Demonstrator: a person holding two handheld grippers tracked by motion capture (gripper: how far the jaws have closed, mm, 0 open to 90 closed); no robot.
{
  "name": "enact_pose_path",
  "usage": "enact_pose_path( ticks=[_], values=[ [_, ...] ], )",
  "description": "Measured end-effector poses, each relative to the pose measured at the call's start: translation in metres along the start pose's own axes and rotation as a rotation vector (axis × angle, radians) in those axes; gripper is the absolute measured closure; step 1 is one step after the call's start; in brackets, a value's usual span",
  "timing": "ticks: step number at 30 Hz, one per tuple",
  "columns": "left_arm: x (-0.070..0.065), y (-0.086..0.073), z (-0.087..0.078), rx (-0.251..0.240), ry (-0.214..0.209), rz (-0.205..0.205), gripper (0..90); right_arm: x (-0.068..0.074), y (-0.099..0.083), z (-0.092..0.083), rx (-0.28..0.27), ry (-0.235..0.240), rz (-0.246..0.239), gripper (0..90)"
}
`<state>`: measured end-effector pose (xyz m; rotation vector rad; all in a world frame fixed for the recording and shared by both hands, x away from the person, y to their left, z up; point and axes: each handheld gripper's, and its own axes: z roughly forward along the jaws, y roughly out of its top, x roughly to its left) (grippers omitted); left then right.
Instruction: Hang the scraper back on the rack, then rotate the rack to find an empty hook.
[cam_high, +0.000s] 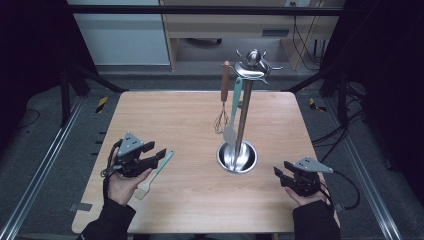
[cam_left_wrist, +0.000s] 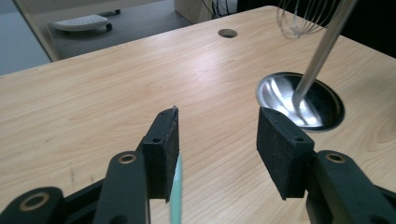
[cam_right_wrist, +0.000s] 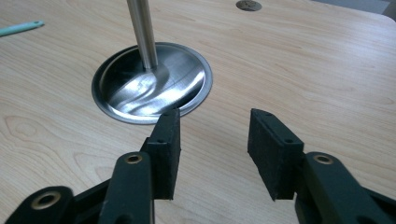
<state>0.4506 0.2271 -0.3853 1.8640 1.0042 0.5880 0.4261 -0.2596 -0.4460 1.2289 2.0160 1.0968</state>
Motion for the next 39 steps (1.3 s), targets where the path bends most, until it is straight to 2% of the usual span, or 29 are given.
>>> enact_pose_path(
  ticks=[1,5,11,14,19,22,26,31,39],
  values=[
    [0.004,-0.006,0.000,0.001,0.003,-0.014,49.2,0.001,0.001,0.000,-0.001,0.001,0.001,56.9],
    [0.017,-0.025,0.000,0.017,0.008,-0.022,51.2,0.004,0.006,-0.001,-0.005,0.006,-0.002,61.2],
    [0.031,-0.047,-0.003,0.016,0.036,-0.028,51.8,0.007,0.020,-0.010,-0.065,0.007,0.014,68.0],
    [0.035,-0.056,-0.003,0.067,0.059,-0.036,52.0,0.009,0.029,-0.014,-0.096,0.004,0.026,71.7],
    [0.041,-0.066,-0.007,0.111,0.087,-0.060,51.6,0.012,0.046,-0.020,-0.147,0.019,0.035,78.0],
    [0.044,-0.070,-0.008,0.111,0.109,-0.080,49.9,0.014,0.058,-0.024,-0.182,0.031,0.042,83.6],
    [0.045,-0.072,-0.009,0.109,0.121,-0.088,46.2,0.016,0.072,-0.031,-0.220,0.044,0.050,90.0],
    [0.045,-0.073,-0.007,0.128,0.133,-0.075,43.3,0.018,0.090,-0.038,-0.273,0.044,0.053,90.0],
    [0.047,-0.076,-0.004,0.152,0.145,-0.086,40.6,0.023,0.119,-0.044,-0.330,0.040,0.041,90.0]
  ],
)
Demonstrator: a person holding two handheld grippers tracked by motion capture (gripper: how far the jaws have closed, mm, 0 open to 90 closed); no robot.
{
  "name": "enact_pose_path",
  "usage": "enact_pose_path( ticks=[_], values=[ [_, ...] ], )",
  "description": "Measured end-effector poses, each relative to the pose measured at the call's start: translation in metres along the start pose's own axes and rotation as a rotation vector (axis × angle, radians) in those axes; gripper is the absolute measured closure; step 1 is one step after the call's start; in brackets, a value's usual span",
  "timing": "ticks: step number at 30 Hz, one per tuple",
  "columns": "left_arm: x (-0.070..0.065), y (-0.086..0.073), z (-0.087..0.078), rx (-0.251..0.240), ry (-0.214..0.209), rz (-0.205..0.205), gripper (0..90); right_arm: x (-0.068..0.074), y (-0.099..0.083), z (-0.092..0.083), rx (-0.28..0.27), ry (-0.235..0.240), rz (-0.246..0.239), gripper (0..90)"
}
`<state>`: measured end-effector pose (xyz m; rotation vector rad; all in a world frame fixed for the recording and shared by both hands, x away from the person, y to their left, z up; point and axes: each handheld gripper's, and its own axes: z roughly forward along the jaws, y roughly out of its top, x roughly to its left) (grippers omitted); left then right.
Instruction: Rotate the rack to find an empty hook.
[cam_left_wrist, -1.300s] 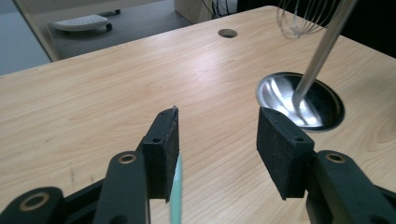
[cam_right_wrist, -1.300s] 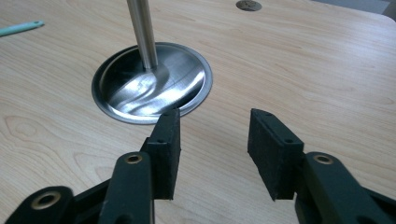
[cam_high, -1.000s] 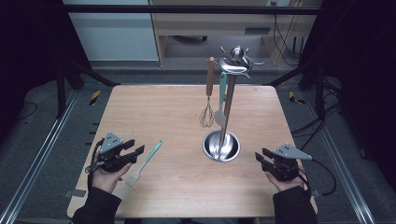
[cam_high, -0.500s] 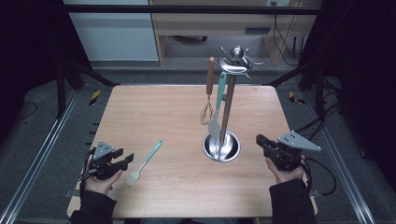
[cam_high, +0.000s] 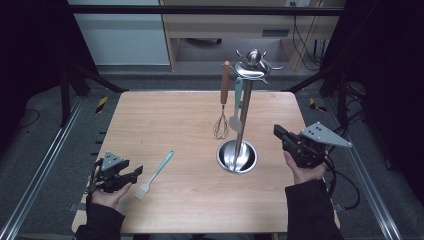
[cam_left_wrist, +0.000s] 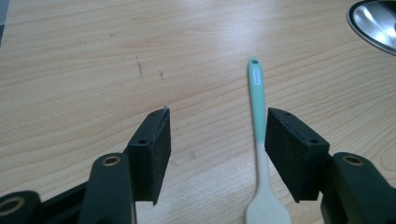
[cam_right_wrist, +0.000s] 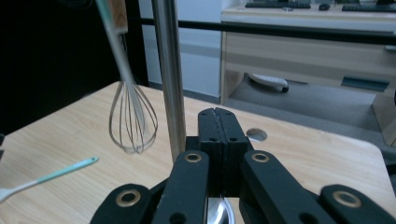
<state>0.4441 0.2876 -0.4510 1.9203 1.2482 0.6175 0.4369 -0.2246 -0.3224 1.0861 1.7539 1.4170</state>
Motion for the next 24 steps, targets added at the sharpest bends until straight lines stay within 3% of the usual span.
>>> enact_pose_path(
  ticks=[12,24],
  values=[
    [-0.002,-0.001,0.005,0.029,-0.007,0.008,39.1,0.009,0.047,-0.002,-0.097,0.012,-0.015,89.9],
    [-0.003,-0.002,0.009,0.053,-0.017,0.013,38.6,0.013,0.085,-0.002,-0.157,-0.003,-0.033,90.0]
  ],
)
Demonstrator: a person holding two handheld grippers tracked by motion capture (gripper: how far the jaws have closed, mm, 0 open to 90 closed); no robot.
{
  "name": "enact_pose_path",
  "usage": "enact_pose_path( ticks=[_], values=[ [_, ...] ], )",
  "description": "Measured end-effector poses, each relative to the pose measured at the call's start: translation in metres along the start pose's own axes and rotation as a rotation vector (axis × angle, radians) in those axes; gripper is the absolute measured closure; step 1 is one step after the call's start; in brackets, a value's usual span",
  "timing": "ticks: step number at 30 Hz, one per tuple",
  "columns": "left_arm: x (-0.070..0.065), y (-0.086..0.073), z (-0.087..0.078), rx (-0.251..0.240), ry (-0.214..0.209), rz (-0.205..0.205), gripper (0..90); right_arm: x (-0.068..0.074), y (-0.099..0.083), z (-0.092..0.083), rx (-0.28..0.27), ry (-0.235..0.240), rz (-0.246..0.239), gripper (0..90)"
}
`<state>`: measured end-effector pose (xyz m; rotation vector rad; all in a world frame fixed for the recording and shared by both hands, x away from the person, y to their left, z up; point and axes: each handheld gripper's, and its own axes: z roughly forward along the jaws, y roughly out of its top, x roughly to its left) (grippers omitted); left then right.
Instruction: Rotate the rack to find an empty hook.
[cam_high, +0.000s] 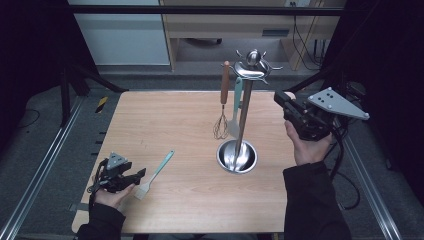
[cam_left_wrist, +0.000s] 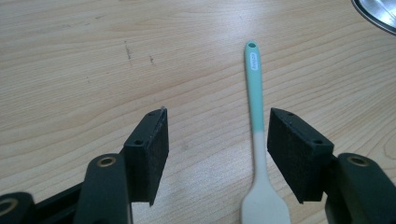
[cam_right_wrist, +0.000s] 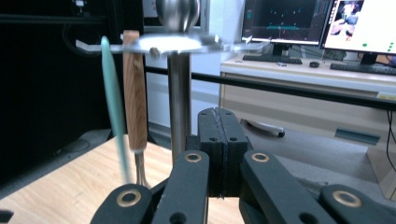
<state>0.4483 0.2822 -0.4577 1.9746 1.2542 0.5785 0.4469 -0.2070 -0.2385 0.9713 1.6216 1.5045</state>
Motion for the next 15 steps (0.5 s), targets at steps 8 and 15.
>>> enact_pose_path(
  ticks=[8,15],
  values=[
    [-0.001,-0.001,0.002,0.012,-0.008,-0.001,38.4,0.002,0.018,0.005,-0.026,0.010,-0.018,90.0],
    [-0.001,-0.001,0.003,0.024,-0.011,0.003,38.1,0.008,0.023,0.006,-0.038,0.034,-0.038,90.0]
  ],
)
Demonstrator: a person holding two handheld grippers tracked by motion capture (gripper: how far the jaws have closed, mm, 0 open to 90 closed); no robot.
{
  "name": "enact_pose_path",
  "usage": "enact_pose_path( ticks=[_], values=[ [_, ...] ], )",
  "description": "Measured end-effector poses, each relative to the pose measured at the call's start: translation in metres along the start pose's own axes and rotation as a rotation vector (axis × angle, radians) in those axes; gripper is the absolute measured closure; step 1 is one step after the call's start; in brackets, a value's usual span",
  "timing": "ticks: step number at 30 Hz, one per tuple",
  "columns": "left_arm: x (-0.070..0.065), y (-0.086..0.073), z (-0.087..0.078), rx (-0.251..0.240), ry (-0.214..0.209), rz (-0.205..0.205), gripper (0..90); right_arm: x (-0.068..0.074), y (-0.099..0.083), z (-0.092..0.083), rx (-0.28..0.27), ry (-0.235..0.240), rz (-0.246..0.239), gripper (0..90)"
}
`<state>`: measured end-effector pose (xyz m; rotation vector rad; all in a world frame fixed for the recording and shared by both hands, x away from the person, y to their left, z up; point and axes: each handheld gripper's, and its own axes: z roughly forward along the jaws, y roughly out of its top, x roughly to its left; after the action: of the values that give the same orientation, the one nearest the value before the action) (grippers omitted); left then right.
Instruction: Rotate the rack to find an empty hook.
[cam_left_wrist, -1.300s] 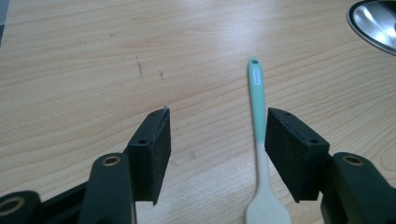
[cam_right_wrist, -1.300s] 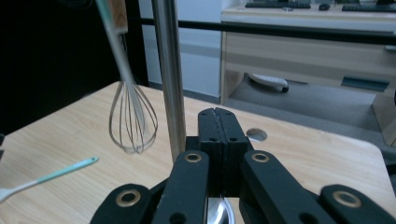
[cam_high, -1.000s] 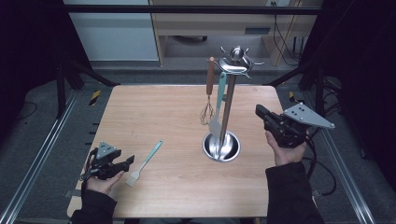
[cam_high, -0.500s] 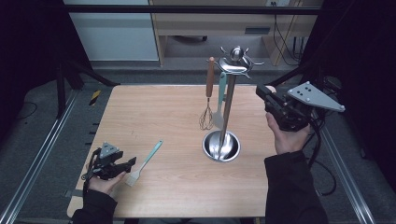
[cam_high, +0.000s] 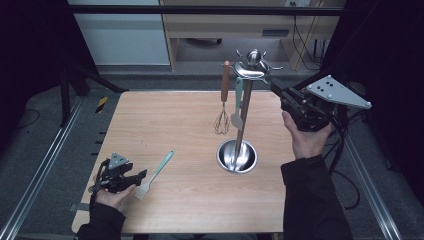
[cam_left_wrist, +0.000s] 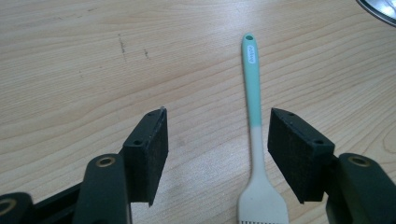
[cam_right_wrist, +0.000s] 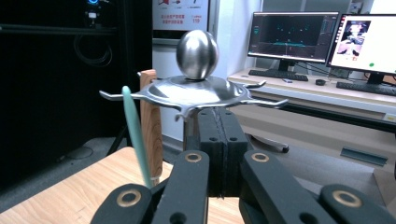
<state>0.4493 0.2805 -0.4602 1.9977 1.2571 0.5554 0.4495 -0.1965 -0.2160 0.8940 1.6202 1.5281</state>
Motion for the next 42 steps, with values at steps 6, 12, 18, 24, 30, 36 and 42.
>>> enact_pose_path(
  ticks=[6,12,18,24,30,36,42],
  values=[
    [0.000,0.000,0.001,0.007,-0.001,0.002,37.4,0.006,0.001,0.001,0.001,0.021,-0.012,90.0],
    [0.000,0.000,0.001,0.007,-0.002,0.000,37.4,0.013,0.002,0.003,-0.002,0.039,-0.022,90.0],
    [0.000,0.000,0.001,0.010,0.000,0.002,37.4,0.020,0.002,0.005,-0.002,0.062,-0.029,90.0],
    [0.000,0.000,0.002,0.014,0.001,0.003,37.3,0.025,0.002,0.010,0.004,0.076,-0.031,90.0],
    [-0.001,0.000,0.002,0.017,0.001,0.004,37.3,0.028,0.002,0.014,0.007,0.083,-0.031,90.0],
    [-0.001,0.000,0.002,0.019,0.001,0.003,37.0,0.028,0.002,0.015,0.009,0.081,-0.031,90.0],
    [0.000,-0.001,0.002,0.018,0.002,0.000,36.4,0.022,-0.002,0.006,0.019,0.067,-0.029,90.0]
  ],
)
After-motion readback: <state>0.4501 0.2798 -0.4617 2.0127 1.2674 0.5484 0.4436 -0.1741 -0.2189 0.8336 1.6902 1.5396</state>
